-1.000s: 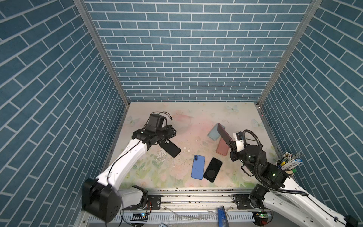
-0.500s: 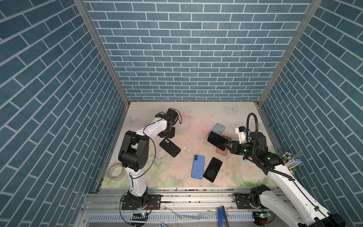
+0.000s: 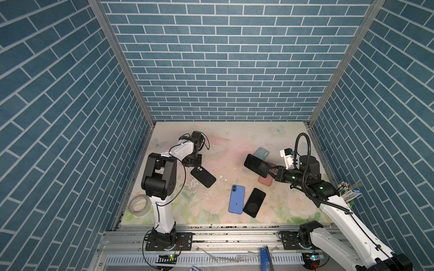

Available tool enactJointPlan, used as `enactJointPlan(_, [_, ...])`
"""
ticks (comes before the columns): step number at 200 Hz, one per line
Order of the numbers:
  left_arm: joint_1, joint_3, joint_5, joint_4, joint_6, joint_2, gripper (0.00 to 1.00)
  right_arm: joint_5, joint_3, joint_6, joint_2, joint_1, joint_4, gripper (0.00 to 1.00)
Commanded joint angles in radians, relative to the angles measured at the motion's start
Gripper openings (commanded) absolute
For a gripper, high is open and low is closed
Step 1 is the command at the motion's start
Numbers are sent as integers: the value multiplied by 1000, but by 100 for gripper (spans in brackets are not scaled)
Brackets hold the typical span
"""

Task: Put the phone into the phone case
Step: 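Grasp the black phone case with the left gripper and lift it, then bring the black case under the pink phone held by the right gripper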

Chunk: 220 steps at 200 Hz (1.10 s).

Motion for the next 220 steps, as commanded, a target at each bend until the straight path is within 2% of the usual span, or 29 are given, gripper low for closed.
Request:
enactJointPlan(1, [2, -31, 70, 34, 3, 18, 35, -36, 51, -2, -4, -4, 55, 0])
enactJointPlan(34, [2, -35, 115, 65, -3, 50, 35, -21, 46, 6, -25, -2, 10, 0])
enactJointPlan(58, [5, -33, 123, 49, -12, 71, 23, -14, 30, 40, -60, -1, -10, 0])
enactJointPlan(105, [2, -215, 255, 132, -91, -69, 12, -15, 67, 61, -92, 3, -101, 0])
enactJointPlan(149, [-19, -463, 383, 305, -195, -270, 12, -4, 114, 67, -3, 73, -112, 0])
enactJointPlan(161, [-41, -518, 415, 350, -231, -308, 14, 11, 126, 92, 54, 101, -86, 0])
enactJointPlan(174, [-68, -563, 434, 389, -253, -335, 22, -24, 174, 113, 141, 117, -71, 0])
enactJointPlan(189, [-75, -602, 431, 405, -279, -381, 37, -26, 237, 97, 223, 152, -79, 0])
enactJointPlan(206, [-76, -640, 420, 431, -297, -446, 62, -8, 291, 86, 281, 193, -82, 0])
enactJointPlan(220, [-77, -684, 408, 465, -314, -496, 66, -4, 317, 68, 328, 218, -87, 0])
